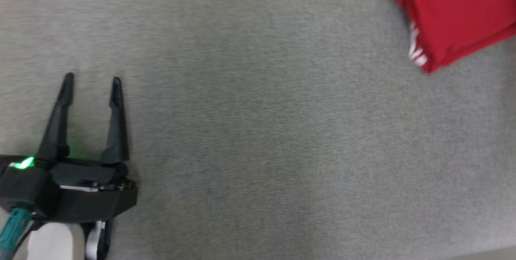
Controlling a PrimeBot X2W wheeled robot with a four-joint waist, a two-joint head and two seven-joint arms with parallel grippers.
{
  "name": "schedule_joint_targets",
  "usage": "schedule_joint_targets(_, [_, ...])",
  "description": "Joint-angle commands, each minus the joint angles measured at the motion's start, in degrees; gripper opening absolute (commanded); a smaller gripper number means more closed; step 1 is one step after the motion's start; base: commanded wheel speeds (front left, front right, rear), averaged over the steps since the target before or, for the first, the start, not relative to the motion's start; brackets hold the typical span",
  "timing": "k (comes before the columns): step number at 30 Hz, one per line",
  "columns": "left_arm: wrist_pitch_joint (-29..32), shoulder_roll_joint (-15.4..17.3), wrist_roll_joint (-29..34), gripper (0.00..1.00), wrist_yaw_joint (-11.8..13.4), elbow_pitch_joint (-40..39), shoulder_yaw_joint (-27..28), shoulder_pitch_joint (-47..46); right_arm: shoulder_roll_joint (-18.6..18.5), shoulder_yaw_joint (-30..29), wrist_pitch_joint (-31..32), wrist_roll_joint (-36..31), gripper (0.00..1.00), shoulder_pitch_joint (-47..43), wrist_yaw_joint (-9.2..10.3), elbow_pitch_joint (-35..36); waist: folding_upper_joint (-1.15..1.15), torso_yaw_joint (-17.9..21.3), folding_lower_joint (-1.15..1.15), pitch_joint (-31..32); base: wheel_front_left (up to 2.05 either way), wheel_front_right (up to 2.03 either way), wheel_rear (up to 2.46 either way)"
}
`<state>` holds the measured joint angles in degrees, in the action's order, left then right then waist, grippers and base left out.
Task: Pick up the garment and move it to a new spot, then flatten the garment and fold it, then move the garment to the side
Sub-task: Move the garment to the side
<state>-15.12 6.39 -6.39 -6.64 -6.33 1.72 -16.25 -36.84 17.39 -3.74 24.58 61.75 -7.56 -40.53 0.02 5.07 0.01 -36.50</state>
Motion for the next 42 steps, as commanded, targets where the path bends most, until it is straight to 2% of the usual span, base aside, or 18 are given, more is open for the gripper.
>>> schedule_joint_targets(1, [-0.02, 0.40, 0.37, 1.00, -0.25, -0.21, 0.16, -0.24, -0.85, 0.13, 0.37, -0.36, 0.00, 1.40, 0.17, 0.31, -0.02, 4.32, -0.01, -4.24, 0.00, 0.00, 0.00])
schedule_joint_targets(6, [0.05, 0.31, 0.49, 1.00, -0.36, -1.41, -0.38, 0.71, -5.64, 1.13, 3.01, -0.75, 0.00, 5.03, 0.17, 0.66, -0.02, 4.00, -0.01, -4.17, 0.00, 0.00, 0.00])
schedule_joint_targets(11, [0.19, 0.40, 0.15, 1.00, -0.40, -2.26, -0.02, 1.21, -9.42, 4.60, 5.91, 0.27, 0.00, 8.41, 0.17, -0.11, -0.02, 3.77, -0.01, -4.57, 0.00, 0.00, 0.00])
schedule_joint_targets(16, [0.20, 0.24, 0.20, 1.00, -0.32, -2.04, 0.00, 1.14, -10.71, 6.47, 6.38, 1.09, 0.00, 10.80, 0.17, -2.47, -0.02, 3.64, -0.01, -4.99, 0.00, 0.00, 0.00])
schedule_joint_targets(17, [0.22, 0.19, 0.16, 1.00, -0.33, -1.83, -0.09, 1.01, -10.87, 6.88, 6.08, 0.73, 0.31, 11.17, 0.17, -2.95, -0.02, 3.58, -0.01, -5.00, 0.00, 0.00, 0.00])
schedule_joint_targets(18, [0.26, 0.13, 0.07, 1.00, -0.35, -1.58, -0.18, 0.86, -10.83, 7.21, 5.78, 0.66, 1.00, 11.52, 0.17, -3.52, -0.02, 3.48, -0.01, -4.94, 0.00, 0.00, 0.00])
schedule_joint_targets(24, [0.26, -0.26, -0.45, 1.00, -0.25, -0.37, 0.51, 1.15, -10.03, 8.14, 1.83, 0.27, 1.00, 12.31, 0.18, -6.47, -0.02, 2.98, -0.01, -2.85, 0.00, 0.00, 0.00])
schedule_joint_targets(30, [0.25, -0.81, -1.19, 1.00, 0.05, 1.70, 1.93, 3.03, -6.71, 8.25, -3.96, 0.03, 1.00, 10.22, 0.17, -7.62, -0.02, 2.40, -0.01, 1.26, 0.00, 0.00, 0.00])
schedule_joint_targets(31, [0.20, -1.10, -1.64, 1.00, 0.29, 2.35, 2.79, 3.76, -4.98, 7.99, -6.82, 0.21, 1.00, 8.80, 0.17, -7.63, -0.02, 1.93, -0.01, 3.85, 0.00, 0.00, 0.00])
schedule_joint_targets(32, [0.20, -1.10, -1.64, 1.00, 0.29, 2.35, 2.79, 3.76, -4.98, 7.99, -6.82, 0.21, 1.00, 8.80, 0.17, -7.63, -0.02, 1.93, -0.01, 3.85, 0.00, 0.00, 0.00])
schedule_joint_targets(35, [0.07, -1.43, -2.18, 1.00, 0.53, 3.04, 4.29, 4.82, -1.97, 7.87, -9.62, -0.10, 1.00, 5.97, 0.17, -6.37, -0.02, 1.25, -0.01, 7.95, 0.00, 0.00, 0.00])
schedule_joint_targets(42, [-0.02, -2.27, -2.25, 1.00, 0.82, 5.23, 6.80, 9.14, 7.48, 3.44, -11.44, -1.48, 1.00, -5.37, 0.17, -0.49, -0.02, 0.22, -0.01, 17.10, 0.00, 0.00, 0.00])
